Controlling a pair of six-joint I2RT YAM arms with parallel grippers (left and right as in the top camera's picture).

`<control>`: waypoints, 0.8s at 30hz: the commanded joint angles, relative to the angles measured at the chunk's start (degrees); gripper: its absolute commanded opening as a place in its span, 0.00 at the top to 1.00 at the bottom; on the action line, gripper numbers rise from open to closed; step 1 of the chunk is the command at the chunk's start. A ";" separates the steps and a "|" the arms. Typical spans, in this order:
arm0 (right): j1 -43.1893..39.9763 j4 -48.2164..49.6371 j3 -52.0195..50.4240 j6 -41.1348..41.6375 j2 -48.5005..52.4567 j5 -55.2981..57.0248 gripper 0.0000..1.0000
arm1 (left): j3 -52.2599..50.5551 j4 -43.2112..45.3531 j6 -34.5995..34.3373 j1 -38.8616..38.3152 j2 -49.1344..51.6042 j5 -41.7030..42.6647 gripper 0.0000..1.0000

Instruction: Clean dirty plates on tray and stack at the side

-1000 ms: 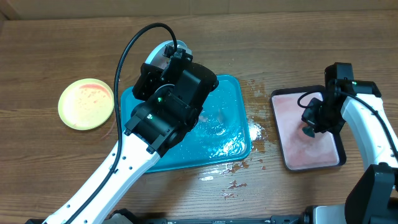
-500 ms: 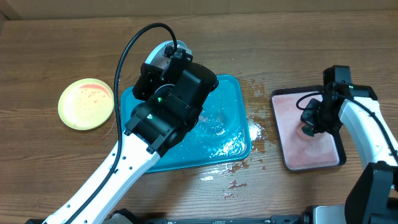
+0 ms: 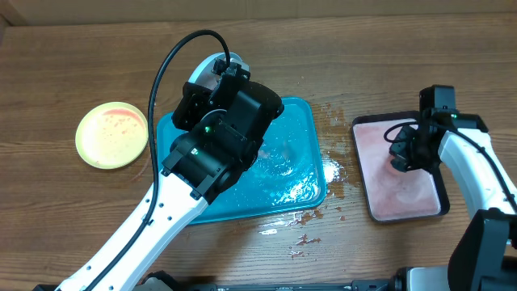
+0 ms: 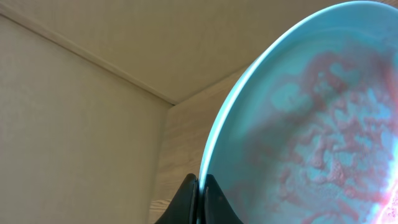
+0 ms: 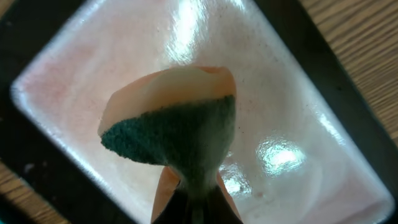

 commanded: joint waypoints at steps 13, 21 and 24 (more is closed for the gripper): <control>0.11 1.60 -3.02 1.42 -0.57 0.70 0.69 | 1.31 0.17 1.03 -0.39 -0.66 -1.16 0.96; 0.11 2.34 -2.95 1.40 -0.59 -1.22 0.00 | 1.31 0.17 1.03 -0.39 -0.66 -1.16 0.96; 0.11 1.33 -2.25 1.40 -0.59 -2.08 0.00 | 1.31 0.17 1.03 -0.39 -0.66 -1.14 0.96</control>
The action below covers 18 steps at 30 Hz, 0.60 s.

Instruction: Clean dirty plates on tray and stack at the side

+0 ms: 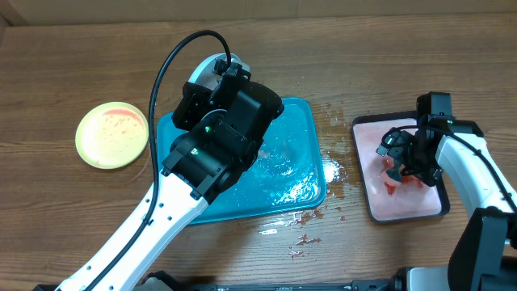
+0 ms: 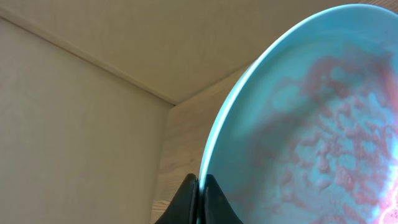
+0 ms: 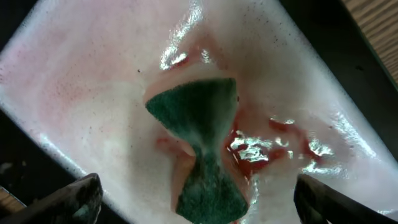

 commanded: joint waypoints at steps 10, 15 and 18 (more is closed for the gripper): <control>0.13 -5.64 8.48 -5.40 -0.68 -4.57 0.00 | 1.31 -0.24 0.20 -0.39 -0.66 -1.14 0.96; 0.15 -4.94 12.83 -11.82 -1.95 -12.00 0.00 | 1.31 -0.72 0.17 -0.39 -0.66 -1.14 0.96; 0.15 -4.70 15.58 -12.87 -3.56 -12.13 0.00 | 1.31 -0.83 0.17 -0.39 -0.66 -1.01 0.96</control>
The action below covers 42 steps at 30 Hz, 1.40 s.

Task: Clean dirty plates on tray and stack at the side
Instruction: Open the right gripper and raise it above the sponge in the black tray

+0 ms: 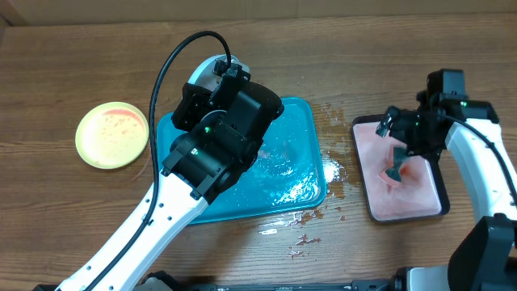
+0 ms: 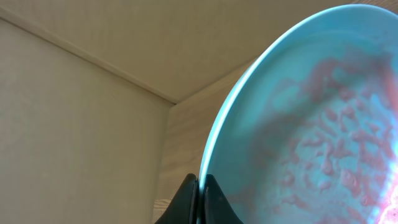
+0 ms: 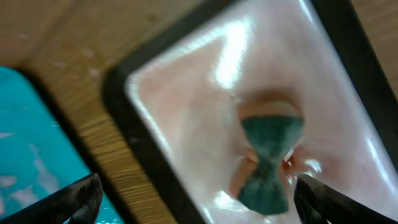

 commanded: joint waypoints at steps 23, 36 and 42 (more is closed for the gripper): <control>0.13 0.22 11.76 -19.69 -34.47 -2.60 0.00 | 1.31 -0.44 0.15 -0.39 -0.66 -0.72 0.96; 0.13 -3.41 11.74 -19.28 -34.07 -2.60 0.00 | 1.31 -0.63 0.20 -0.39 -0.66 -0.74 0.96; 0.13 -4.50 11.74 -19.28 -30.80 -2.60 0.00 | 1.31 0.24 4.42 -0.35 -0.66 -1.84 0.96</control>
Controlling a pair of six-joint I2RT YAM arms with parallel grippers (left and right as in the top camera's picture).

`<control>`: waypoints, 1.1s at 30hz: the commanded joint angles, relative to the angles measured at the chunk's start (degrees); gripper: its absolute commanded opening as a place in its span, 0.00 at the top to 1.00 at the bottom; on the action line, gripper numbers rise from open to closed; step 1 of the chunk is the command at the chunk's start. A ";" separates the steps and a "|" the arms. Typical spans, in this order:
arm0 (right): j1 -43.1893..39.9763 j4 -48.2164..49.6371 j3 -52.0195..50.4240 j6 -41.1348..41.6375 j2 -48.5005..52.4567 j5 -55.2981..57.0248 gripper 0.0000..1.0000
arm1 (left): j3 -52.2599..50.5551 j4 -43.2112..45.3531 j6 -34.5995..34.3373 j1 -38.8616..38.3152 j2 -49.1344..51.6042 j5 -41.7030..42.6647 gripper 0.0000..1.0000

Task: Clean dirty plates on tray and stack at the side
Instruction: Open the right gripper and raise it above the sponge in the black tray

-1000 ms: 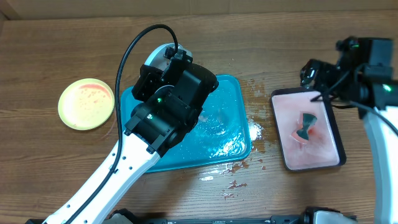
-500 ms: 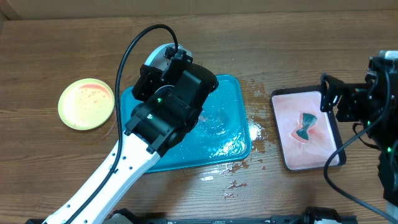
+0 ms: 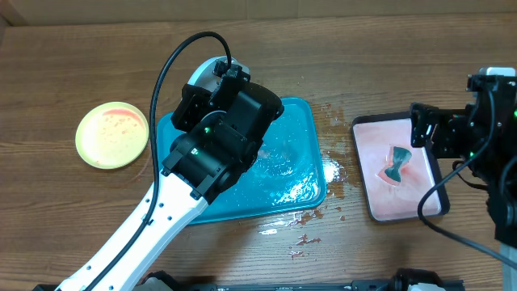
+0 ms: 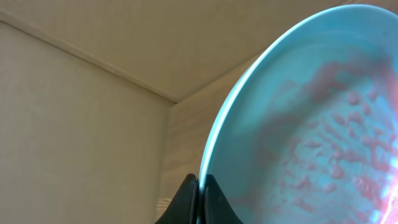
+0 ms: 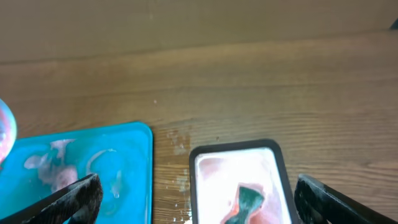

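Observation:
My left gripper (image 4: 200,186) is shut on the rim of a light blue plate (image 4: 311,124) smeared with pink residue, held tilted above the blue tray (image 3: 299,153). In the overhead view only the plate's rim (image 3: 208,71) shows behind the left arm. A yellow plate (image 3: 111,134) with pink smears lies on the table to the left. The green and orange sponge (image 3: 398,164) lies in the black tray (image 3: 440,212) of pinkish water. My right gripper (image 5: 199,204) hangs open high above it, with nothing between its fingers.
Water drops and puddles (image 3: 331,170) spread over the wood between the blue tray and the black tray. The blue tray (image 5: 81,168) holds wet pink streaks. A cardboard wall runs along the table's far edge.
My right gripper, still open, has moved up and to the right away from the black tray; the sponge stays in the tray. The left gripper and its plate have not moved.
My right gripper was first shut on the sponge over the black tray. Then it stood open with the sponge lying in the pinkish water, then lifted off, and now hangs high. My left gripper held the blue plate over the blue tray throughout.

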 commanded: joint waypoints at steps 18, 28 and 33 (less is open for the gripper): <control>0.13 -2.54 1.14 -0.24 10.05 0.31 0.00 | 1.31 6.40 16.57 -0.39 -0.66 -16.20 0.96; 0.13 -2.51 1.14 -0.22 10.21 0.28 0.00 | 1.31 6.43 16.52 -0.39 -0.66 -16.17 0.96; 0.13 -2.51 1.14 -0.22 10.21 0.28 0.00 | 1.31 6.43 16.55 -0.39 -0.66 -16.17 0.96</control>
